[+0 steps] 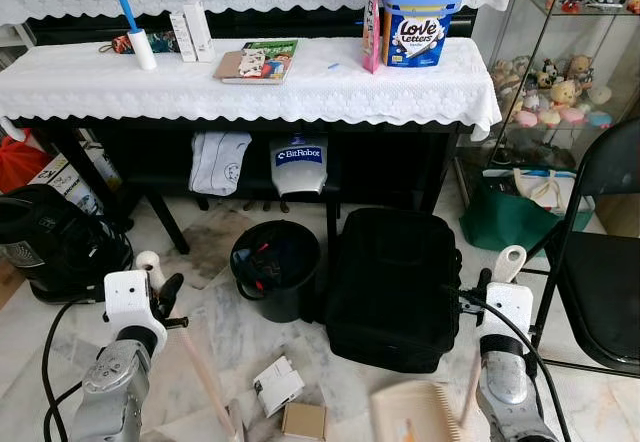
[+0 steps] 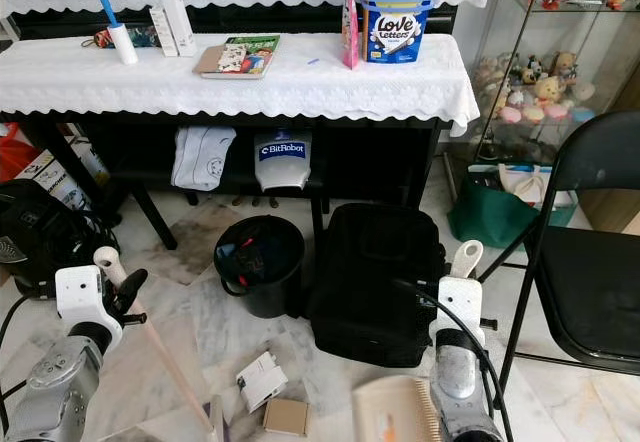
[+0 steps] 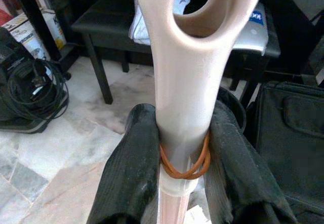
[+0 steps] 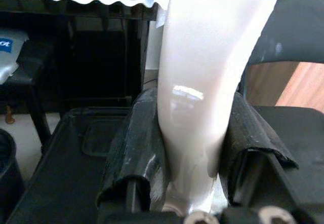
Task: Sweep floor
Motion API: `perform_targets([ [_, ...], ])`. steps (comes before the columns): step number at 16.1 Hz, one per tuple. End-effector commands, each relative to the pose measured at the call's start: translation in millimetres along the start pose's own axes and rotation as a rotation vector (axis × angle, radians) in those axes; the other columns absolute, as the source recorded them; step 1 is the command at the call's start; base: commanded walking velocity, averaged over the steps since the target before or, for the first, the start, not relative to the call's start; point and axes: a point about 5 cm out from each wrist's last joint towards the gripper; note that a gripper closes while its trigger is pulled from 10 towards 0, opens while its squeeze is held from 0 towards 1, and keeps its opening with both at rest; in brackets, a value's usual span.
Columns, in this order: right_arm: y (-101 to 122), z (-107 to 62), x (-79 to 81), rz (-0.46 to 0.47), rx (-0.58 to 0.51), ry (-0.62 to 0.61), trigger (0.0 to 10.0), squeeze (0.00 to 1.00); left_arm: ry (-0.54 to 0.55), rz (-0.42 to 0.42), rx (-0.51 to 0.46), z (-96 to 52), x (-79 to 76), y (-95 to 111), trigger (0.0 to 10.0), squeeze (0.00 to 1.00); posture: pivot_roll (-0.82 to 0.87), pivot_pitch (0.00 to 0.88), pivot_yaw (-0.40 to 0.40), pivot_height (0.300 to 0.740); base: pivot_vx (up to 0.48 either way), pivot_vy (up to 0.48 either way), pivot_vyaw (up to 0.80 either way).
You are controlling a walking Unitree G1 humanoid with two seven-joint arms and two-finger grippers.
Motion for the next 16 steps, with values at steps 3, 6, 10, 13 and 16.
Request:
perform_targets([
  [3, -7.8, -4.4, 3.6, 0.001, 0.047, 0.010, 10.0, 0.00, -0.008, -0.048, -0.031, -1.7, 6.4, 9.6, 10.0, 0.00, 0.18, 0.013, 0.092, 0.740, 0.000, 0.000, 0.00],
  [6, -17.1, -12.7, 6.7, -0.007, 0.088, 0.021, 10.0, 0.00, -0.056, -0.086, -0.020, -3.8, 6.8, 11.4, 10.0, 0.00, 0.19, 0.007, 0.101, 0.740, 0.000, 0.000, 0.00],
  [10, -18.0, -10.9, 6.9, -0.006, 0.108, 0.018, 10.0, 0.00, -0.080, -0.094, -0.012, -0.8, 3.7, 13.1, 10.0, 0.00, 0.18, 0.000, 0.103, 0.740, 0.000, 0.000, 0.00],
  [13, -27.2, -9.5, 7.8, 0.093, 0.238, 0.002, 10.0, 0.00, -0.086, -0.096, -0.010, 0.5, 2.8, 14.2, 10.0, 0.00, 0.18, 0.000, 0.098, 0.740, 0.000, 0.000, 0.00],
  [16, -39.7, -12.7, 5.3, 0.143, 0.380, -0.056, 10.0, 0.00, -0.083, -0.097, -0.013, 0.8, 3.4, 15.0, 10.0, 0.00, 0.18, 0.000, 0.094, 0.740, 0.000, 0.000, 0.00],
])
Point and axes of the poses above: a point about 5 cm out from each wrist's last joint towards the gripper, its own z axis pointing out of the wrist towards the gripper, its own y axis along the axis of the wrist's last joint, x = y × z, and after that the axes turned 3 degrees about z, right-handed
